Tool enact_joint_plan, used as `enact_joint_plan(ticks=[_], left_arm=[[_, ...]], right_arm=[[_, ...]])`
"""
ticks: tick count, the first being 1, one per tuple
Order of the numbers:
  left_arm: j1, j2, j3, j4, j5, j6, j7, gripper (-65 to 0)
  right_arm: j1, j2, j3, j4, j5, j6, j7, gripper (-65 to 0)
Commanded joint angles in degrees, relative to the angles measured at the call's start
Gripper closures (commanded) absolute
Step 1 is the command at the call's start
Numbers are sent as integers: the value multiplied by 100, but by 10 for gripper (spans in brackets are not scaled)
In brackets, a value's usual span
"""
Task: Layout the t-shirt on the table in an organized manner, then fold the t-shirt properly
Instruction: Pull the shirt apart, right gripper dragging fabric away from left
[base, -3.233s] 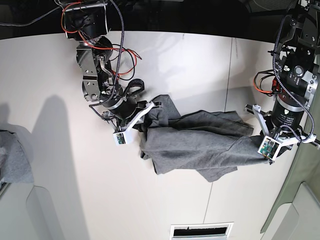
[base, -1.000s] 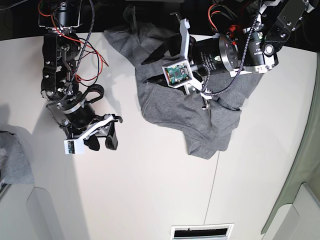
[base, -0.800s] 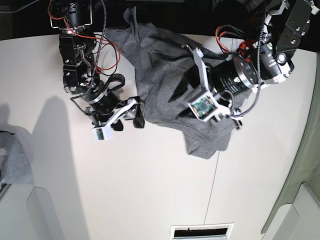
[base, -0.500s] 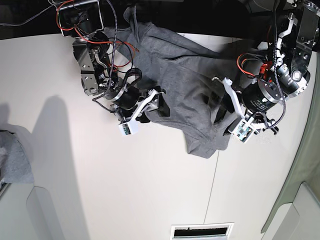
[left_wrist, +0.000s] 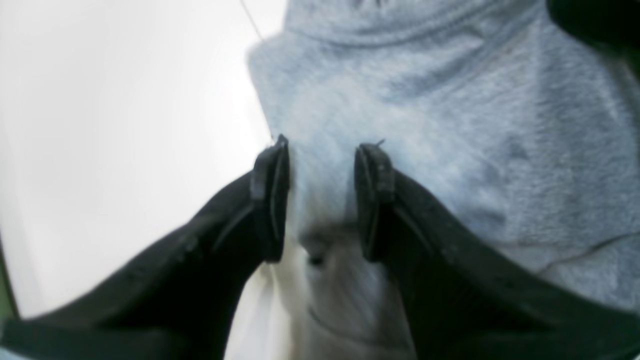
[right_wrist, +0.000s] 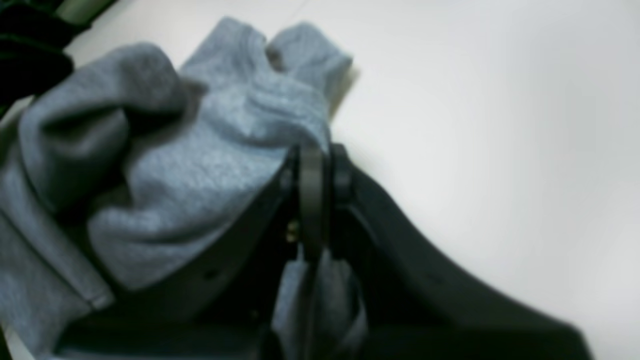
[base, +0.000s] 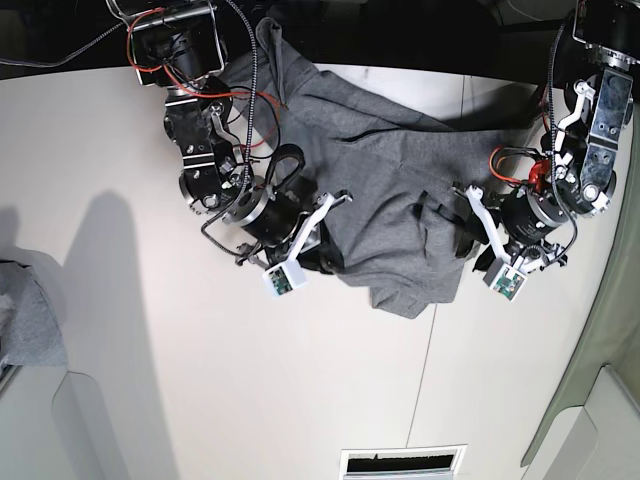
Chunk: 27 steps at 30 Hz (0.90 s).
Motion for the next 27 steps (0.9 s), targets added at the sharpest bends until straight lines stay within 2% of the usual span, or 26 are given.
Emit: enact_joint_plan(ticks=[1,6,13,15,18,21,24,27], left_arm=[[-208,-68,-50,83,-44,13,-144,-245],[-562,-68,-50,83,-81,11,-122,-245],[-649,-63,-48,83,-157,-13,-96,-245],[-651,-66,-48,83,-313,-13,-52,-245],[-647,-66,-48,83,-542,-35,35,-245],[-647,-35,-48,83,-1012,-522,76,-245],[-654,212,-48,83,-1491,-1097,76,-245],[-658,625,-17,83,-1545,-1126,72,-246]], right_arm=[[225,7,94,308,127,68,234,0],[254,254,588,1552,133,155,35,0],[249,787,1598,3119,726,144,-1502,0],[234,970,1976,3176,730,63,-1604,0],[125,1161,2529,3136,796,-286,-1738,0],[-149,1235,2743,3126,1309,-260,-1899,0],[-520,1167,2736,3121,1401,-234,-1958,0],[-914,1104,2736,3121,1397,-240,-1952,0]])
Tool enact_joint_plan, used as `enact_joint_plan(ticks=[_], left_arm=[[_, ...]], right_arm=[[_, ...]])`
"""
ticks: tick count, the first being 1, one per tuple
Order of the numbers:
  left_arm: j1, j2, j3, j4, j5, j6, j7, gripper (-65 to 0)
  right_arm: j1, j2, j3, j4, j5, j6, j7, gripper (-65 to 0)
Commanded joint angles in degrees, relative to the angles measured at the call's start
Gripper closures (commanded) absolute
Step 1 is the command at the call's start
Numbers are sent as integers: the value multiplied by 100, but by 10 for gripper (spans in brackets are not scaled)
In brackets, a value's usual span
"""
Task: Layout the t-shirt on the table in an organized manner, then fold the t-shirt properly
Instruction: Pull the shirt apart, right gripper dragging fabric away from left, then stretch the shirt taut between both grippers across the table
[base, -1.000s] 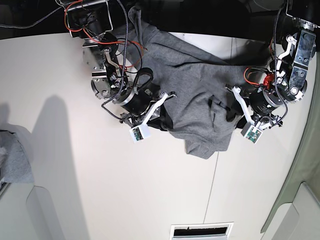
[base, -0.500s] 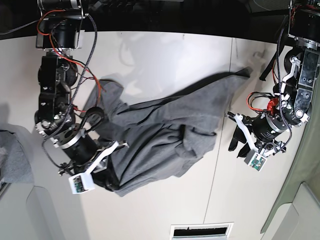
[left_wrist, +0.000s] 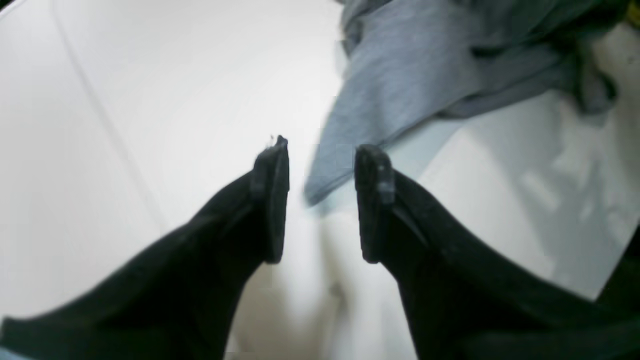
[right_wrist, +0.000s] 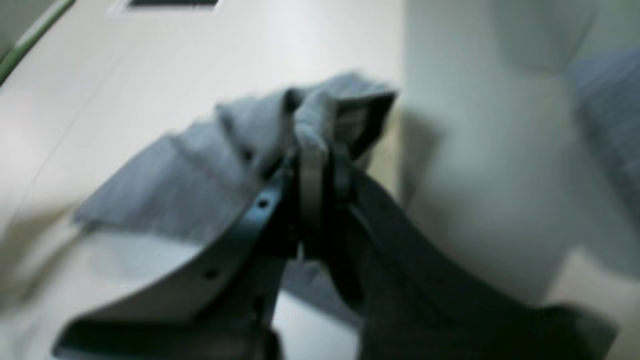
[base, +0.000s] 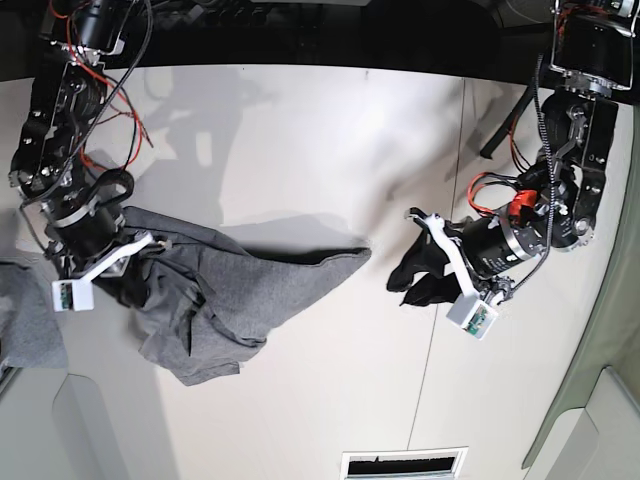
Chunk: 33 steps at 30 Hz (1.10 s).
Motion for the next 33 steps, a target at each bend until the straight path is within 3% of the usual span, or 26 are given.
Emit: enact_joint_plan(ticks=[1,4,8,11,21,23,26,30,33], left_arm=[[-122,92,15,83,-28,-37,-127,-256],[-225,518,352,81,439,68,-227,-341],[-463,872,1117,52,1574,767,-625,-346],[-791,1047,1598,-188,2090,1073,-643,-346],[-1720,1585,2511,-2378,2776,1086,-1252,-342],[-1812,1611,2509,-2715,2802,1093,-1458,-260],[-1856,1598,2509,-2946,2907,1266,-1508,-20],[-1937,1412,2507,-2868,3377,1740,-1292,0],[-2061,977,2507,-2354,3418,1816,-782,0]], right_arm=[[-7,109,39,98,61,-26,177,0],[-310,109,46,98,59,-42,243,0],[-566,109,46,98,61,-39,264,0],[-638,107,46,98,57,-39,260,0],[-640,105,44,98,118,-24,264,0],[-643,105,44,98,188,-24,264,0],[-643,109,46,98,181,-24,264,0],[-621,111,46,98,181,-24,282,0],[-623,111,46,98,179,-24,468,0]])
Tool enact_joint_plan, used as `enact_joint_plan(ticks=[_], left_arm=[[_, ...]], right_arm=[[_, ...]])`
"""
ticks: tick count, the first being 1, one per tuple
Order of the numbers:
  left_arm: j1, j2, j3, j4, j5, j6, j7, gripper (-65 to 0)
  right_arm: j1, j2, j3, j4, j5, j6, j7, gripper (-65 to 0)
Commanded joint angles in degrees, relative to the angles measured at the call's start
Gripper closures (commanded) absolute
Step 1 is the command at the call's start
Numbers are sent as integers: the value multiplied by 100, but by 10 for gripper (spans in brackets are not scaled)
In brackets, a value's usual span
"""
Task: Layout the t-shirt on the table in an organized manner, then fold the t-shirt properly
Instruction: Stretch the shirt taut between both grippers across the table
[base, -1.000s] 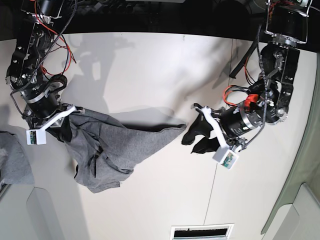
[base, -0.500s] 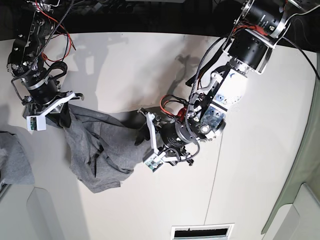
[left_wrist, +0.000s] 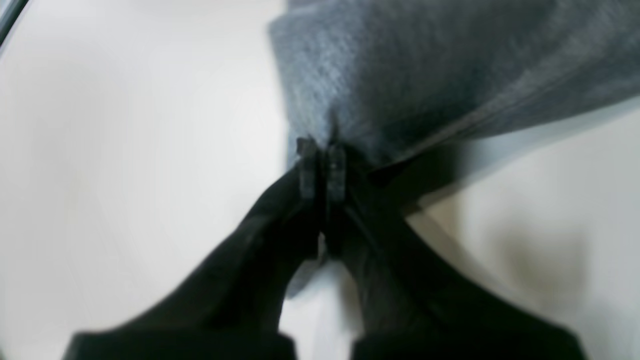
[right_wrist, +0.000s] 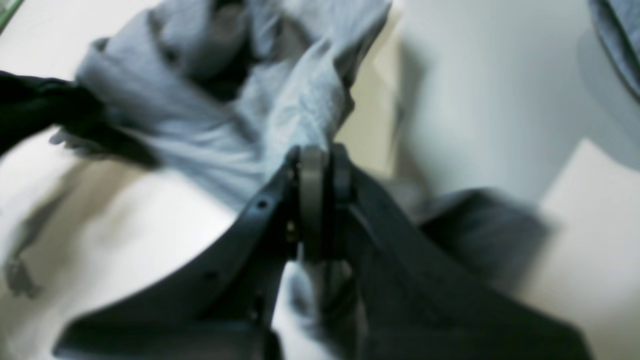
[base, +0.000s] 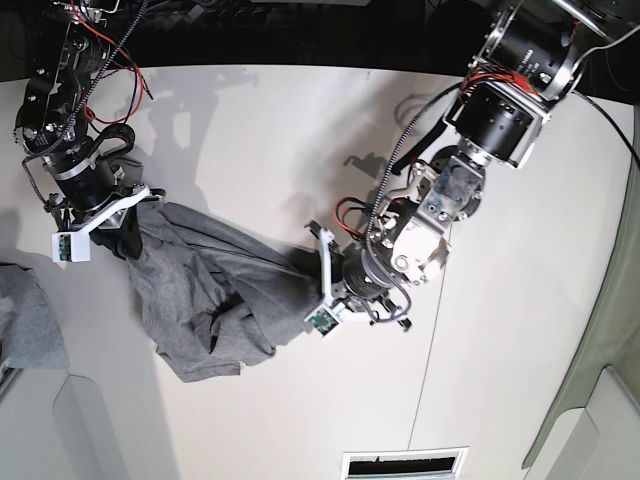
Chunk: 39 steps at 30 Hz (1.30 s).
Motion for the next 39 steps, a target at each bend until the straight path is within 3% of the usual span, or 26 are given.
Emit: enact_joint_plan(ticks=[1,8,15,20,25,28,31,32,33,39], left_arm=[[-203,-201,-48,413,37,74,-37,0],[-157,-1644,-46,2669,-20,264,356,0],[-157,-2551,-160,3888,-74,267,664,0],[-155,-2916,-769,4168,-376,404,839,0],[61,-2992,-984,4199,-1167,-162,1414,-9],[481,-2988,-984,4199,-1375,-415,1436,-151],[984,-2881,-984,4194,-1388,-420,1432,-290],[1126,-2824,-984,4183,-1388,-396,1425,-304],[1250,-2778,-984,4170,-1386,-348,1403,-303],[1821,-2643,-986,3834,-702,11,1080,-303]], right_arm=[[81,50,17,103,83,26,203,0],[181,50,17,103,90,26,278,0],[341,142,166,109,94,136,278,0],[431,378,387,107,87,136,278,0],[428,638,446,107,90,136,184,0],[428,649,450,107,92,133,170,0],[426,632,450,107,94,98,57,-333],[426,629,450,107,111,90,26,-406],[426,629,450,107,216,92,-74,-439],[286,616,586,107,623,-2,-887,-441]])
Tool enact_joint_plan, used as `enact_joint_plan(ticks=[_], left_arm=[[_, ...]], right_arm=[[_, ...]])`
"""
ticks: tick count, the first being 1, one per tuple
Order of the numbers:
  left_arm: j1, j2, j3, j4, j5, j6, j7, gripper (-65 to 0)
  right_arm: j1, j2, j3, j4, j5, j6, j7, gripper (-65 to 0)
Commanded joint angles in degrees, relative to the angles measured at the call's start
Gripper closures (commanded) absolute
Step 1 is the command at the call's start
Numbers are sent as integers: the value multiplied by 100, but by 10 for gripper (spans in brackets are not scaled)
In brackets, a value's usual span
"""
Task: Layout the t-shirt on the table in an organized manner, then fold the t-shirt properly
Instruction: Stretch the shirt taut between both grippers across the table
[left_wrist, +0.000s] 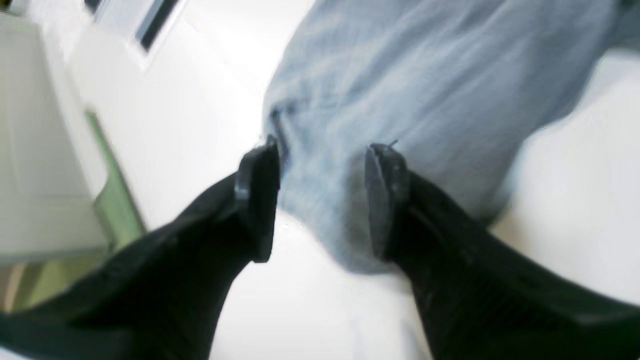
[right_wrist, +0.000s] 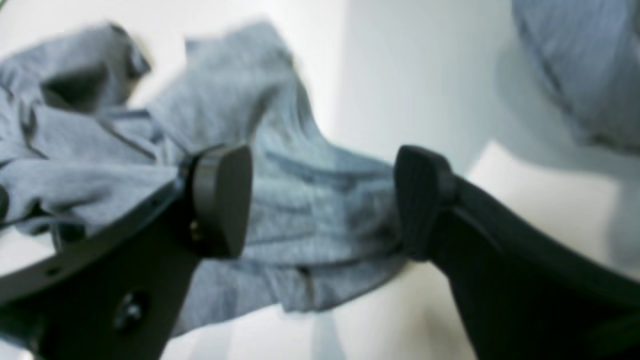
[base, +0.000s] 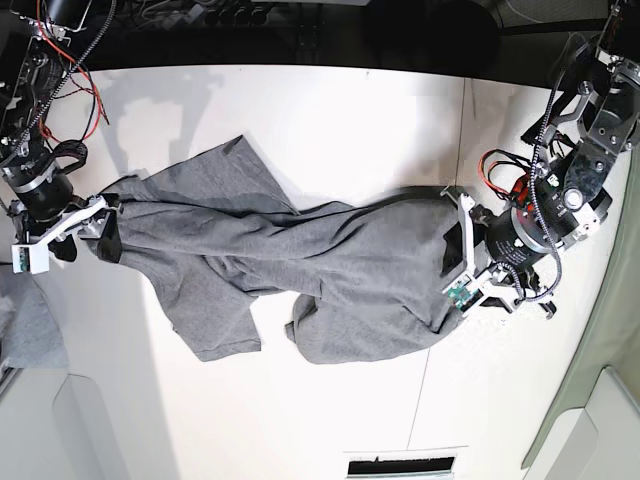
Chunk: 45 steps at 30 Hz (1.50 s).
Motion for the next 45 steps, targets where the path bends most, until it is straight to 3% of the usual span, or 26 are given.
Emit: enact_joint_plan(ticks=[1,5,8,12,19,25,30,32,33,34,36,39,45], left_arm=[[-37,-70,-63,-61,125,125,-55,-303],[13,-68,-63,-737,142,470,-227,-303],[13,-44,-96,-1174,142,721,-446,-303],[15,205,-251,-1644,111,693,-584,-303],[-57,793,-466,-2634,-245,367,-820,-303],[-468,1373,-599,-3252,-424,354,-872,-303],[-754,1628,-599,-3827,-422,197,-872,-302],[-782,1698,-599,-3923,-422,72,-870,-277],[-785,1716,-599,-3926,-422,76,-876,-228],[-798,1735,-599,-3926,-420,76,-907,-162],[-815,1740,-599,-3926,-420,76,-1051,-23],[-890,1720,-608,-3917,-402,76,-1145,0],[-1128,1410,-1231,-3554,-809,72,-879,0]], right_arm=[[-50,68,129,107,162,-31,98,-441],[-452,66,437,107,721,-20,-142,-441],[-767,66,463,107,798,94,-212,-441],[-1156,-9,450,107,1182,151,-260,-441],[-1399,-439,120,-4,1137,146,-251,-441],[-1099,-616,-483,-822,968,61,203,-441],[-586,-1019,-625,-1585,911,70,225,-440],[-457,-1185,-625,-1652,907,94,223,-439],[-409,-1263,-625,-1650,887,116,227,-438],[-352,-1333,-625,-1650,844,133,227,-418],[-234,-1429,-625,-1650,710,131,245,-296],[-107,-1475,-625,-1644,702,140,317,-11],[59,-1436,-498,-1272,721,494,348,0]])
